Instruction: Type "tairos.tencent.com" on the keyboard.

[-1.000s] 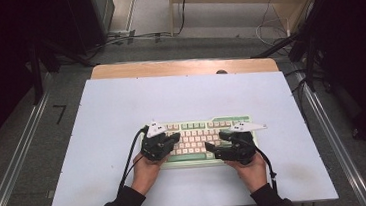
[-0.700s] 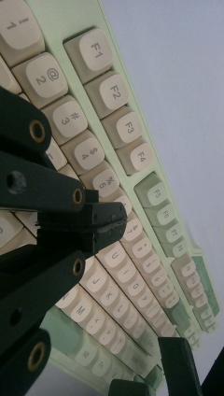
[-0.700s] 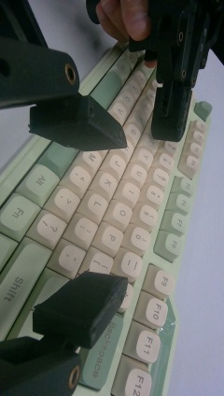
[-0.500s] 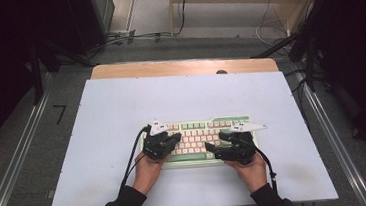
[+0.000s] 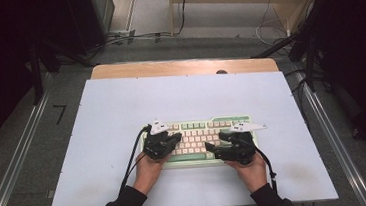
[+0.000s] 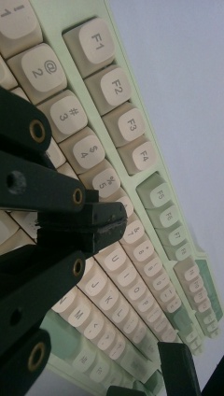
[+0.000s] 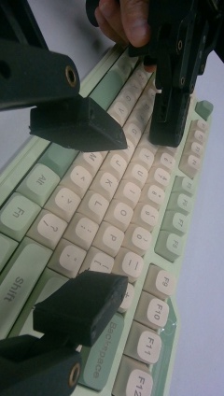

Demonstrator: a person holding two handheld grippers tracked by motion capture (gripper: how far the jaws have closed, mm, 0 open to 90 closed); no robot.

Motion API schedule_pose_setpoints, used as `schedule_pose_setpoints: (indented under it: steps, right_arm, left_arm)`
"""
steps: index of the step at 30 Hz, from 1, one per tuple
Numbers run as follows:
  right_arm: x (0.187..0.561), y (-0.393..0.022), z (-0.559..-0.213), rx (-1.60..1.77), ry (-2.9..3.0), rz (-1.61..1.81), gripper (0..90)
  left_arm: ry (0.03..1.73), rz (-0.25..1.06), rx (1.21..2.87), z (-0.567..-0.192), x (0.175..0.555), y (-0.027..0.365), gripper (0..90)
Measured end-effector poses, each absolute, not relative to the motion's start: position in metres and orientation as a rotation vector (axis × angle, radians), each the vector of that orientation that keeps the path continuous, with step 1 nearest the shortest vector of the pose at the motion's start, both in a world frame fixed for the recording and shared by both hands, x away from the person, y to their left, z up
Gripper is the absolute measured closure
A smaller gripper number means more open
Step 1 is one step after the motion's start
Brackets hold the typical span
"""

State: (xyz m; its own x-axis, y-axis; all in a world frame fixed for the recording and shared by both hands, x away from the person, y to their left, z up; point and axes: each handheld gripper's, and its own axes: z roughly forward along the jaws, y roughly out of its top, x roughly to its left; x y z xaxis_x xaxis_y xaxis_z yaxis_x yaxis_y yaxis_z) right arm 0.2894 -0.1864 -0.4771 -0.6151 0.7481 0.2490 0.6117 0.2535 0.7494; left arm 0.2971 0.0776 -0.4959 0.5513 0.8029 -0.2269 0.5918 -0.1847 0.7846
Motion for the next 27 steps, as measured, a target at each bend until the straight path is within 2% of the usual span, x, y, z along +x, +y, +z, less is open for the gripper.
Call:
schedule_pose_setpoints:
  steps: [6,12,15,18,21,23,27]
  right_arm:
    - [0.289,-0.186,-0.477,1.288,2.36,1.292,28.1]
    - [0.29,-0.188,-0.476,1.293,2.349,1.296,29.8]
    - [0.289,-0.188,-0.475,1.284,2.344,1.298,30.9]
    - [0.289,-0.187,-0.475,1.281,2.345,1.295,32.9]
    - [0.289,-0.187,-0.475,1.272,2.343,1.291,37.8]
    - [0.289,-0.186,-0.474,1.264,2.342,1.293,43.7]
    - [0.288,-0.184,-0.473,1.216,2.347,1.288,61.5]
  left_arm:
    - [1.116,0.274,1.847,-0.49,0.295,0.08,88.3]
    - [1.087,0.319,1.796,-0.479,0.289,0.087,50.0]
    - [1.087,0.356,1.792,-0.475,0.285,0.09,40.2]
    - [1.099,0.382,1.781,-0.472,0.283,0.093,36.5]
    - [1.113,0.394,1.773,-0.472,0.282,0.098,36.5]
    - [1.125,0.398,1.77,-0.472,0.281,0.101,36.5]
    - [1.144,0.408,1.754,-0.472,0.279,0.108,36.6]
